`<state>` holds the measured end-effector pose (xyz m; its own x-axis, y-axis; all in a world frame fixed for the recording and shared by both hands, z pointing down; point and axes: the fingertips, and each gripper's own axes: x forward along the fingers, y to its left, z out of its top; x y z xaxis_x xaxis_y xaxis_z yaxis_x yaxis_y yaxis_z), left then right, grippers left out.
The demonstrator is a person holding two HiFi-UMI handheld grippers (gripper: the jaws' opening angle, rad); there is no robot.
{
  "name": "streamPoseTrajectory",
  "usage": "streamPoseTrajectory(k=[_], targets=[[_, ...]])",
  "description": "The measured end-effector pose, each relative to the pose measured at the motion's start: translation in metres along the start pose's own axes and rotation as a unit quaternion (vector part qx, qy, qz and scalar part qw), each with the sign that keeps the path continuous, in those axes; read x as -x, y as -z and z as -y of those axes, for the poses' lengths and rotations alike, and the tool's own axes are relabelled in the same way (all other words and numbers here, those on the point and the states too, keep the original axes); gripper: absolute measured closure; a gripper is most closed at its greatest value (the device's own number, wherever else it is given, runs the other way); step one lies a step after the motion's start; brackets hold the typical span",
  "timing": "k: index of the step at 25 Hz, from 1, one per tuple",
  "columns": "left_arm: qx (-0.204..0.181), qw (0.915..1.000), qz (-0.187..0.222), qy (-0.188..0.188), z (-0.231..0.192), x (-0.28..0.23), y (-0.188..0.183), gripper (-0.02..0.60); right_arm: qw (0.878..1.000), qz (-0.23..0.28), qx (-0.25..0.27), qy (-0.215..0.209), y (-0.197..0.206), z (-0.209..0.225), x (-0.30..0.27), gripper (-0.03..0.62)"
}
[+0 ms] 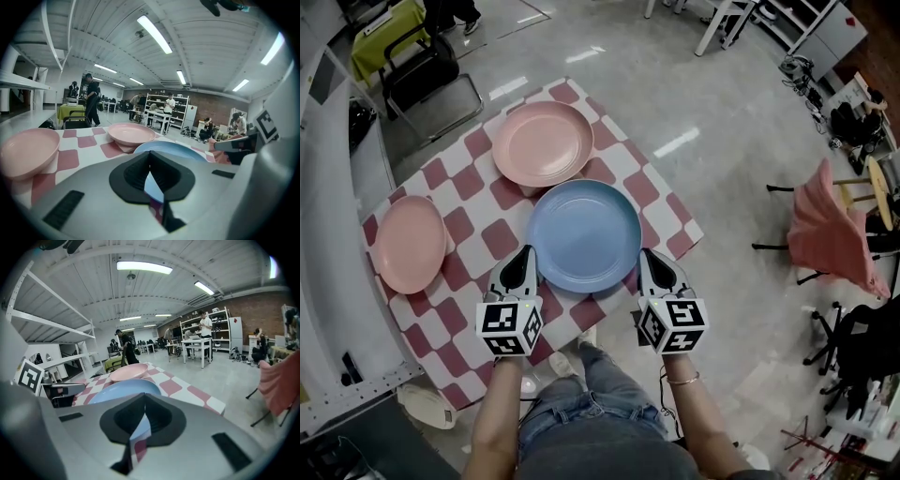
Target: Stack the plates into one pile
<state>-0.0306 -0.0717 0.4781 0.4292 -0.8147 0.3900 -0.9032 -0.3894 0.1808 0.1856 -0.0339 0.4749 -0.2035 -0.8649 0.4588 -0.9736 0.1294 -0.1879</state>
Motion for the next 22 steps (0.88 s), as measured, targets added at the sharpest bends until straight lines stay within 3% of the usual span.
streamPoseTrajectory(k=[5, 11, 22], targets=[[-0.005, 0.9999, -0.014, -0.007, -0.002, -0.008, 0.003, 0.566, 1.000, -0.014, -0.001, 0.008, 0.002, 0.008, -0.008, 0.578], [0.004, 0.9997, -0.023, -0.011, -0.006, -0.017, 0.006, 0.526, 0.999, -0.044, 0.002, -0.004, 0.008, 0.011, -0.020, 0.470], [0.012, 0.9981, -0.049, -0.036, -0.017, -0.033, 0.017, 0.462, 0.997, -0.077, -0.001, -0.003, 0.018, 0.021, -0.040, 0.411]])
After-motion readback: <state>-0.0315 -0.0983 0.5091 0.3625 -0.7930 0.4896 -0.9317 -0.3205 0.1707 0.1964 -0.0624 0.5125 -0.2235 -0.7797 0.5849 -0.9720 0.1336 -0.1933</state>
